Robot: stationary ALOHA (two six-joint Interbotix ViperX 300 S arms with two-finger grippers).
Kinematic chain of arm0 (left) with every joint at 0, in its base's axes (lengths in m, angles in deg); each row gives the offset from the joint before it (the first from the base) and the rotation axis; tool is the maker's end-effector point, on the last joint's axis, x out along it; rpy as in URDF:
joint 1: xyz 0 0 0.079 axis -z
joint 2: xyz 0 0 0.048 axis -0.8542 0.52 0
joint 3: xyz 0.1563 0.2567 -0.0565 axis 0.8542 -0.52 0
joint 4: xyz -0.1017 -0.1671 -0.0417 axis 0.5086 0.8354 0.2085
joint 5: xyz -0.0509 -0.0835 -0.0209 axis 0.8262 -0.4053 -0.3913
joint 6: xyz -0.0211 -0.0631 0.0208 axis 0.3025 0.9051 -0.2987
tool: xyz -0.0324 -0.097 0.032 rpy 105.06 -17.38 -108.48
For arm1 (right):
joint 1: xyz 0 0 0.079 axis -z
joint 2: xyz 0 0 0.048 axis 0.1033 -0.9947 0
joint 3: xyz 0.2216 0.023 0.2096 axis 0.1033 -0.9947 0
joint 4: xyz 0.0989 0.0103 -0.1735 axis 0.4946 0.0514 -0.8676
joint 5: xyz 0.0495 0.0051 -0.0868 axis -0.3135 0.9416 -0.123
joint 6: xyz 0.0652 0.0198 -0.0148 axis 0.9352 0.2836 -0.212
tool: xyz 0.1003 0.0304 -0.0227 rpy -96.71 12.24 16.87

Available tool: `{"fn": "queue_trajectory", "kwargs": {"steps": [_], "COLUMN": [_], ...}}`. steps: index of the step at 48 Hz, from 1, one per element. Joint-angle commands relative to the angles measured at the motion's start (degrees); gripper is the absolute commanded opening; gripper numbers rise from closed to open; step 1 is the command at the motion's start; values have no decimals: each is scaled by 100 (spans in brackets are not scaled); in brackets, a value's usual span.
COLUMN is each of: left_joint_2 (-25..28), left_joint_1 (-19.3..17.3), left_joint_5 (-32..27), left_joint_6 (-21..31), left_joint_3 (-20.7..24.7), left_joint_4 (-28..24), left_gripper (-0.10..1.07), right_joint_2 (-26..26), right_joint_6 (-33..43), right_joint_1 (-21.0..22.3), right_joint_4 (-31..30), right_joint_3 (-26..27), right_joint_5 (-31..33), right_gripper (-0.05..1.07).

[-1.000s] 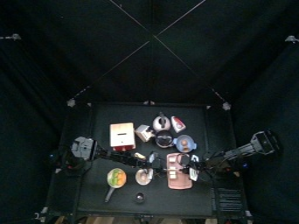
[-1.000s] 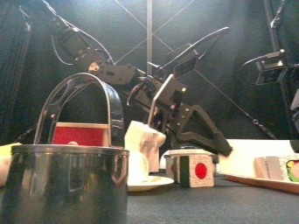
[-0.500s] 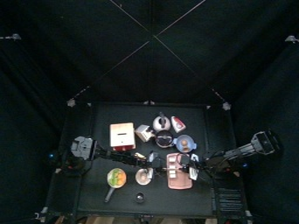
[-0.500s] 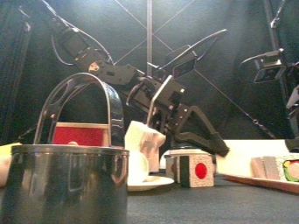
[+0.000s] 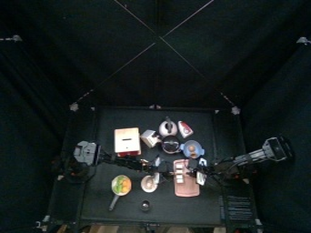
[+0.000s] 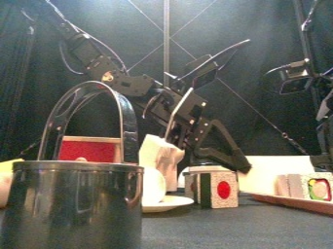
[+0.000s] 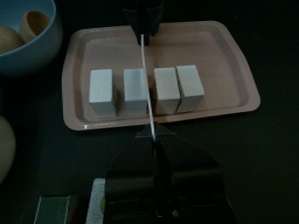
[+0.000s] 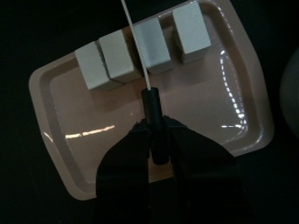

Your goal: Cut sushi roll

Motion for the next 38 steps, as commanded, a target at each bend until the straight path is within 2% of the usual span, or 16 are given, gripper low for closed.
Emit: {"fn": "queue_trajectory", "kwargs": {"steps": [1,26,38], "left_joint_2": [-149,-26,26], "left_joint_1": [35,97,97], "left_joint_5": [-35,-35,-35], "left_joint_6": [-9,0,0], "left_joint_3": [18,105,299], "left_joint_4": [-26,-26,-26], "left_gripper": [32,32,32], "right_joint_2": [-18,-149,-70], "right_joint_6": [53,62,53], "right_joint_1": [53,-35,-290], "right_joint_4": [62,615,1125], "right_joint_3": [-44,-202,-193], "right_joint_5": [114,18,580], "right_gripper": [37,37,37]}}
